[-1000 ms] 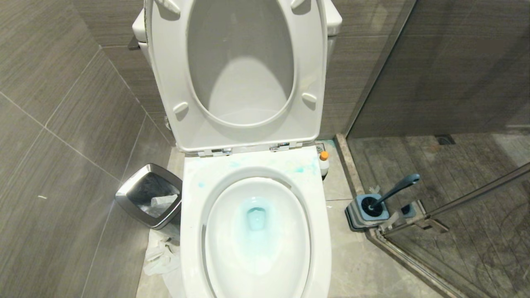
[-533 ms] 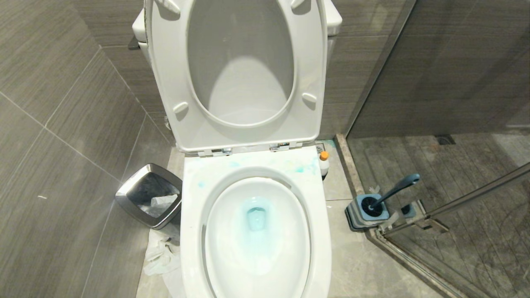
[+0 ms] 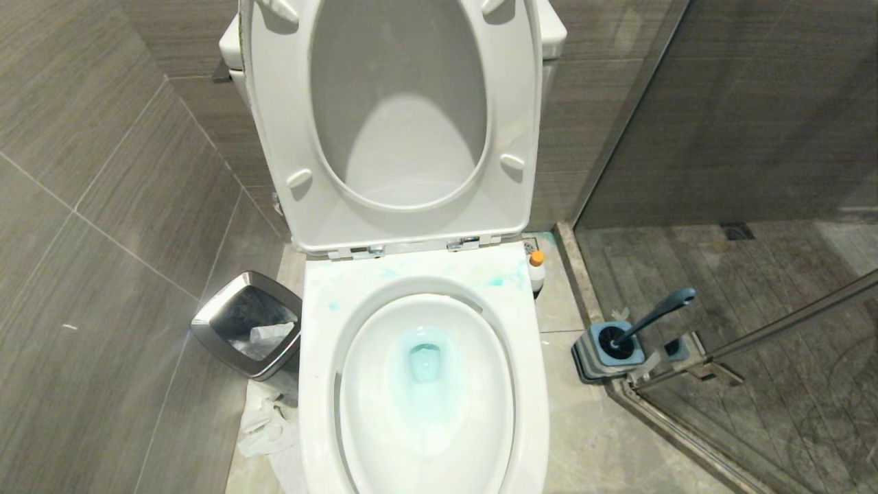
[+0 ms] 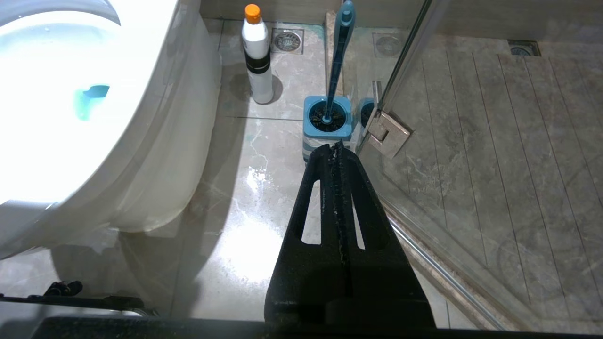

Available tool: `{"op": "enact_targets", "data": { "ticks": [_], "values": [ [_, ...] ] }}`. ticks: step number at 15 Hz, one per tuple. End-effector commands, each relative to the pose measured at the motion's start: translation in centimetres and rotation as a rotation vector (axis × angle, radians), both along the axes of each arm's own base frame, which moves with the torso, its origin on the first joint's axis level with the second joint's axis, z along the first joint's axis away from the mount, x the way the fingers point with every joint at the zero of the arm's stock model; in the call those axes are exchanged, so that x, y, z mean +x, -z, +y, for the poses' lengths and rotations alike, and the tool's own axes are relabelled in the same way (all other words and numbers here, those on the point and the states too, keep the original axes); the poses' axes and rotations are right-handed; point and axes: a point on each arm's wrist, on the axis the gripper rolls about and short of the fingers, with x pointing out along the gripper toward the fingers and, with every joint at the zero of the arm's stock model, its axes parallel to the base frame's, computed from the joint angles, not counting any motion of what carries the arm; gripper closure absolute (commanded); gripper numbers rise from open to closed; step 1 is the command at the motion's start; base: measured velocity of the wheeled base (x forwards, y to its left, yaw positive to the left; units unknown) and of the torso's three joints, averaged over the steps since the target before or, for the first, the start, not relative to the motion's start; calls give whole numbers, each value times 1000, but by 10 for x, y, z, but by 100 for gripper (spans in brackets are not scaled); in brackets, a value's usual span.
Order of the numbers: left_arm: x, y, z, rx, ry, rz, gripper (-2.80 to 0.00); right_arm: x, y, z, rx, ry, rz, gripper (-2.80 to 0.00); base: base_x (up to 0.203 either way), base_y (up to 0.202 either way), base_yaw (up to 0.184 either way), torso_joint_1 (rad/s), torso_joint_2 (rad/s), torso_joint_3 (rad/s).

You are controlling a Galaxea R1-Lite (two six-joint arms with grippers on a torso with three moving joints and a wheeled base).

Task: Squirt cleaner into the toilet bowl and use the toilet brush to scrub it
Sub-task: Flush the toilet

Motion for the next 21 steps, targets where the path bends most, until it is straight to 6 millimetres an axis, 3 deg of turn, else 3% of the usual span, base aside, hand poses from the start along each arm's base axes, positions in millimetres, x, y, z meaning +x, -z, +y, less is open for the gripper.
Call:
{"op": "enact_targets", "data": {
  "ticks": [1,21],
  "values": [
    [0,0,0,0,0,0,0,0,0,0,-1,-1,1,0,0,0,0,0,0,0],
    [0,0,0,0,0,0,0,0,0,0,-1,-1,1,0,0,0,0,0,0,0]
  ]
}}
